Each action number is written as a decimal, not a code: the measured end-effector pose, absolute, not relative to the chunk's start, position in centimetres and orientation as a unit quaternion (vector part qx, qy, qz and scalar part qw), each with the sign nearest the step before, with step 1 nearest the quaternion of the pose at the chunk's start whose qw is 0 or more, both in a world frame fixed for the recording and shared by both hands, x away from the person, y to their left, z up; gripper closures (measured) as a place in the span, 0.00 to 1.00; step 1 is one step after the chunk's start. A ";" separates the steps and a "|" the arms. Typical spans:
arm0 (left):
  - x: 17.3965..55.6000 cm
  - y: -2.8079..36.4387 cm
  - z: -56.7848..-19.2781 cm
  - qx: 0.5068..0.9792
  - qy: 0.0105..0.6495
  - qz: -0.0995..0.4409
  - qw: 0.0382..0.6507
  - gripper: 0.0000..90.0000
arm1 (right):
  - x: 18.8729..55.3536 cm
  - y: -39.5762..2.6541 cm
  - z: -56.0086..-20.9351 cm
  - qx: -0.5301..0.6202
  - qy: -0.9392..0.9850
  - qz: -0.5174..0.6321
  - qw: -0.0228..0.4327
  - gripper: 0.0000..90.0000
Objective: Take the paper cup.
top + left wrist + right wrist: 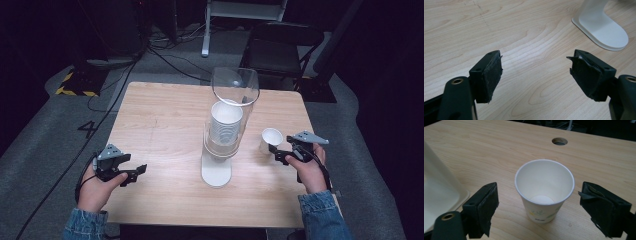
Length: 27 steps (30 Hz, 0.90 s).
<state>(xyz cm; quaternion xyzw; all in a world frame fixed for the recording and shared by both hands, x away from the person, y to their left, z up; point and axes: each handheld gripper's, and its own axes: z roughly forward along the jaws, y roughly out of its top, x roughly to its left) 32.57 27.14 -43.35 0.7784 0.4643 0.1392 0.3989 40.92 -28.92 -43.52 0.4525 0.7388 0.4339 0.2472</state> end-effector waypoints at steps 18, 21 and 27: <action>31.1 26.0 -43.2 0.800 0.424 0.133 0.403 0.27 | 35.8 -26.5 -41.9 0.389 0.770 0.473 0.179 0.21; 31.2 26.0 -43.8 0.801 0.421 0.132 0.405 0.27 | 35.1 -25.8 -42.8 0.370 0.780 0.475 0.169 0.22; 31.2 25.3 -45.0 0.806 0.409 0.127 0.409 0.27 | 34.6 -25.1 -44.7 0.356 0.792 0.471 0.153 0.23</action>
